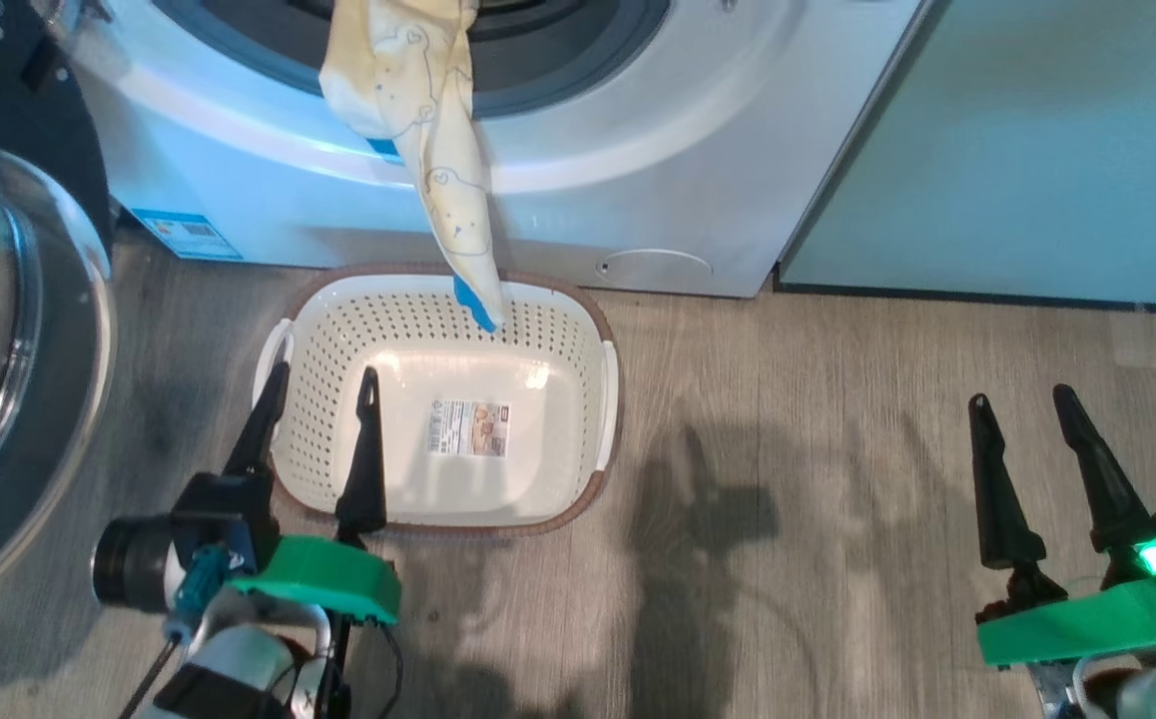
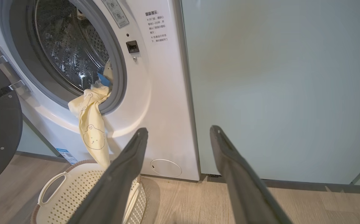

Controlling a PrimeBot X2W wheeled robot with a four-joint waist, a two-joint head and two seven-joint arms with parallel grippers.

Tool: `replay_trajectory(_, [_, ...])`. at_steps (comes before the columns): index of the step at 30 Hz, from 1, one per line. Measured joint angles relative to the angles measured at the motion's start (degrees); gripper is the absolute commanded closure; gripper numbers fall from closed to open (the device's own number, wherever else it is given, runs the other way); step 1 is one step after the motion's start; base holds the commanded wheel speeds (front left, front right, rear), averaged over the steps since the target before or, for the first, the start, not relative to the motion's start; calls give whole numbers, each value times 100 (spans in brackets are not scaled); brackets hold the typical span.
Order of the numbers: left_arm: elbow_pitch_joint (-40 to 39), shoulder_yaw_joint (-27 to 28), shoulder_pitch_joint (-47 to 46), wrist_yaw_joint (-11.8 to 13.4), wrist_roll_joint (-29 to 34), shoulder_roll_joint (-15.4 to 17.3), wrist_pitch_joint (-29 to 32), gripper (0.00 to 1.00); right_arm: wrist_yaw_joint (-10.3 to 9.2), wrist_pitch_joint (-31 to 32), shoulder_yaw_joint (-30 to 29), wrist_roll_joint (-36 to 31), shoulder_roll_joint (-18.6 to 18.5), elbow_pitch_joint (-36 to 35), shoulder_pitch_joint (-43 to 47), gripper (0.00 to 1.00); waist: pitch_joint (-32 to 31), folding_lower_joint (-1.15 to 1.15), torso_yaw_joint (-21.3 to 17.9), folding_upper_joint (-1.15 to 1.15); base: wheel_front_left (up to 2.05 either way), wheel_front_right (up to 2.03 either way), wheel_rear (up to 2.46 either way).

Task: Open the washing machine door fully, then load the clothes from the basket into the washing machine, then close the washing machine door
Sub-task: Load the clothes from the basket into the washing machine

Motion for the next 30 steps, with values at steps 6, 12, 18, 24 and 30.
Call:
replay_trajectory(6, [156, 8, 51, -15, -58, -52, -2, 0, 0, 0, 26, -1, -7, 16, 123, 0, -99, 0, -9, 0, 0, 0, 0])
replay_trajectory(12, [270, 25, 40, -29, -60, -76, -7, 0, 0, 0, 52, -4, -9, 14, 123, 0, -85, 1, -55, 0, 0, 0, 0])
replay_trajectory(18, [353, 30, 18, -70, -62, -82, -7, 0, 0, 0, 69, -4, -10, 4, 123, 0, -29, 0, -106, 0, 0, 0, 0])
replay_trajectory(24, [467, 32, -141, -129, -153, -80, 20, 0, 0, 0, 92, 3, -10, -13, 121, 0, 102, 0, -161, 0, 0, 0, 0])
replay_trajectory(30, [817, 56, -751, -431, -427, -88, 212, 0, 0, 0, 101, 118, -10, -59, 46, 0, 438, 1, -264, 0, 0, 0, 0])
